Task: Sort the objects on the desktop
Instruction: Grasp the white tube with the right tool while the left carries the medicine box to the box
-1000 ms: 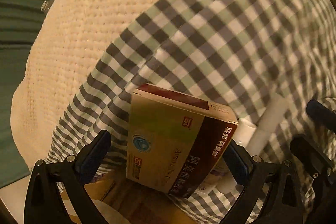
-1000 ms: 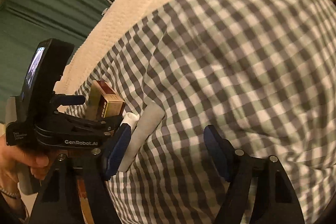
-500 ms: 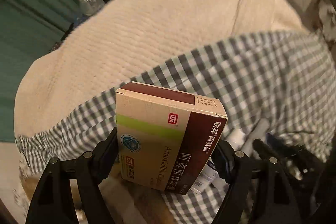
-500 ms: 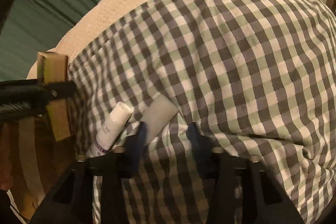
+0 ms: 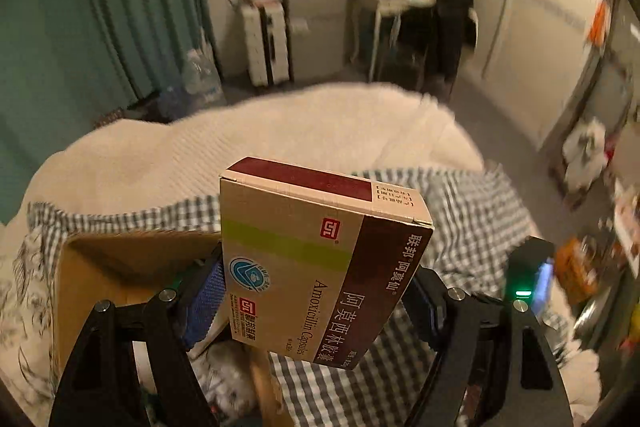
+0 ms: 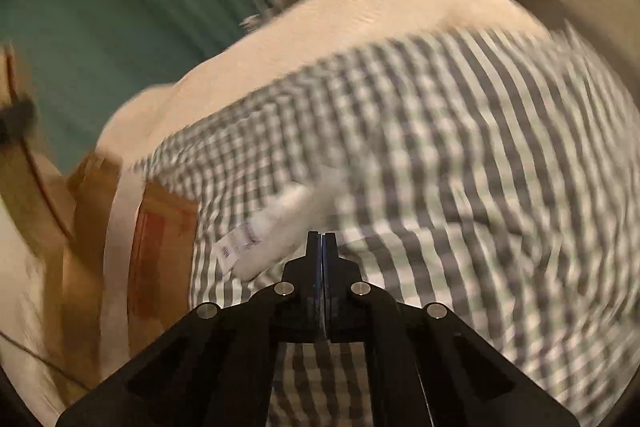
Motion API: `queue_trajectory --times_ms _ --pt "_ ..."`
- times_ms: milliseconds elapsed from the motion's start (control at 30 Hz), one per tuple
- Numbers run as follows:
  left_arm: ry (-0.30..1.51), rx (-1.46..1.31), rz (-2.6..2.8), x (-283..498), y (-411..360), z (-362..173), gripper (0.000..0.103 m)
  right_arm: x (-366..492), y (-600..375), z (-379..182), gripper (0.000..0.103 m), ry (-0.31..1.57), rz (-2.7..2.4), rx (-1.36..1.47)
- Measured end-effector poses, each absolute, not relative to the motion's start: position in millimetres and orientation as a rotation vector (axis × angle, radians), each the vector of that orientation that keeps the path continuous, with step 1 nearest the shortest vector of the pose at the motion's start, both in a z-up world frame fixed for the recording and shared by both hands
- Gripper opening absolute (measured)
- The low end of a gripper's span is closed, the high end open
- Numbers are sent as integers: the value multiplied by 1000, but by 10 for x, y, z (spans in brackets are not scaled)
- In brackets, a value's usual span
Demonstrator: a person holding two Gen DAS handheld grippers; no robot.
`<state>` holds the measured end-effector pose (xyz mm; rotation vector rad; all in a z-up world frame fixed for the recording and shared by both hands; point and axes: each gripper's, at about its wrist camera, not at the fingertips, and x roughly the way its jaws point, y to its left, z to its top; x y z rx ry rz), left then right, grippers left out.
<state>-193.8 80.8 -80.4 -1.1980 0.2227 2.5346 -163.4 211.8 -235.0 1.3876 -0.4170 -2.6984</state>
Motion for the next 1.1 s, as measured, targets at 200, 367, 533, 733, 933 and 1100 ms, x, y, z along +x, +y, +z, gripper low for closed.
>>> queue_trajectory --times_ms 200,367,533,733,933,1100 --pt "47 -1058 2632 -1486 201 -427 80 -1875 2138 -2357 51 -168 -2629 1364" --pt "-2 -1012 2734 -1360 -128 -385 80 -1899 1741 -2496 57 453 -2515 1315" --pt "32 -990 2775 -1366 -207 -440 80 -2027 1696 -2719 57 698 -2408 1318" --pt "47 -1002 2788 -1435 -266 -531 80 -2267 1663 -2998 50 684 -2290 1421" --pt "24 -1087 2826 -1492 -432 -835 80 -2223 1888 -2932 34 411 -2417 1393" --pt "-17 -1235 2841 -1563 -692 -1132 82 -1977 2065 -2728 22 239 -2521 1374"
